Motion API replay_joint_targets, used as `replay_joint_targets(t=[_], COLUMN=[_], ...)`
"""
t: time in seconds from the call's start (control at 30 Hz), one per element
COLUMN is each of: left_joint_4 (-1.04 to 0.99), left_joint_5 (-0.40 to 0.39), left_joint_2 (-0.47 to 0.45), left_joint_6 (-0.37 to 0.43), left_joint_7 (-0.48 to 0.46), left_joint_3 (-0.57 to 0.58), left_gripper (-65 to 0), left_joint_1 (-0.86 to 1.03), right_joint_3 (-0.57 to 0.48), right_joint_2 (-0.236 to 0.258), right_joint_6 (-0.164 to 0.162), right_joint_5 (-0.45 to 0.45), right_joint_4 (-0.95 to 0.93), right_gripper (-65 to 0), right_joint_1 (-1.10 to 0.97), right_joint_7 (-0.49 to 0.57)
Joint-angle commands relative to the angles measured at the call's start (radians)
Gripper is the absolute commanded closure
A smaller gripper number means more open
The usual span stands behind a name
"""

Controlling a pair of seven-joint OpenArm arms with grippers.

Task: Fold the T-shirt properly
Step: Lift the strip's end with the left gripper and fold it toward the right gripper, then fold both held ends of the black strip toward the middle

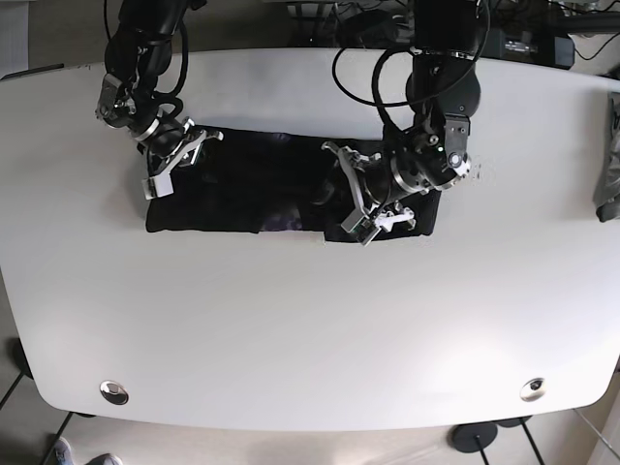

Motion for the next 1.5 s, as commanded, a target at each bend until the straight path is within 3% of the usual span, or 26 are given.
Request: replay_joint_targets(t=[0.03,0.13,0.23,0.47,0.53,0.57,0.67,0.73,0.8,0.93,1.07,1.13,1.33,1.5], left_joint_4=[0.069,0.144,0.149,0.129,0.078,0.037,-0.031,-0.08,-0.157,-0.293,-0.341,-0.336,-0.335,-0.335], left_joint_5=[-0.007,-0.008,-0.005,-0.008,-0.008,-0.01,-0.01,-0.01,-0.004,-0.004,-0.01,-0.01,-0.01,-0.01], left_joint_2=[-0.009,-0.007,-0.012,-0.062,-0.102,-0.121,-0.148,-0.151,-0.151,-0.153,-0.174,-0.176,-0.176,-0.174], left_joint_6=[0.022,0.022,0.022,0.019,0.019,0.019,0.019,0.018,0.018,0.018,0.018,0.018,0.018,0.018], left_joint_7=[-0.015,-0.017,-0.022,-0.022,-0.023,-0.023,-0.023,-0.034,-0.098,-0.166,-0.186,-0.184,-0.181,-0.18], left_joint_3=[0.037,0.091,0.07,-0.213,-0.248,-0.268,-0.276,-0.279,-0.279,-0.279,-0.274,-0.274,-0.276,-0.276], left_gripper=[-31.0,-30.7,-30.6,-30.4,-24.7,-15.8,-2.9,-1.9,-1.9,-2.1,-2.1,-2.1,-2.1,-2.1], left_joint_1=[-0.017,-0.017,-0.017,0.014,0.014,0.015,0.015,0.015,0.015,0.007,0.006,0.007,0.007,0.01], right_joint_3=[-0.003,-0.026,-0.027,-0.027,-0.026,-0.026,-0.023,-0.021,-0.012,0.118,0.324,0.344,0.329,0.161], right_joint_2=[0.005,0.005,0.005,0.005,0.005,0.005,-0.011,0.009,0.035,0.042,0.042,0.043,0.054,0.023], right_joint_6=[-0.017,-0.017,-0.017,-0.017,-0.017,-0.017,-0.017,-0.017,-0.017,-0.017,-0.017,-0.017,-0.017,-0.017], right_joint_5=[-0.075,-0.075,-0.072,-0.069,-0.069,-0.069,-0.017,0.055,0.144,0.264,0.281,0.279,0.279,0.278], right_joint_4=[-0.003,-0.003,-0.003,0.003,0.034,0.075,0.152,0.211,0.271,0.302,0.3,0.285,0.158,0.158], right_gripper=[-2.4,-2.4,-2.4,-2.4,-2.5,-2.5,-4.0,-18.2,-39.3,-54.2,-56.8,-56.6,-56.3,-55.8], right_joint_1=[-0.01,-0.01,-0.01,-0.01,-0.01,-0.012,-0.029,-0.032,-0.03,-0.032,-0.021,-0.032,-0.053,-0.052], right_joint_7=[-0.072,-0.072,-0.072,-0.037,-0.037,-0.037,-0.04,-0.091,-0.16,-0.218,-0.309,-0.309,-0.305,-0.259])
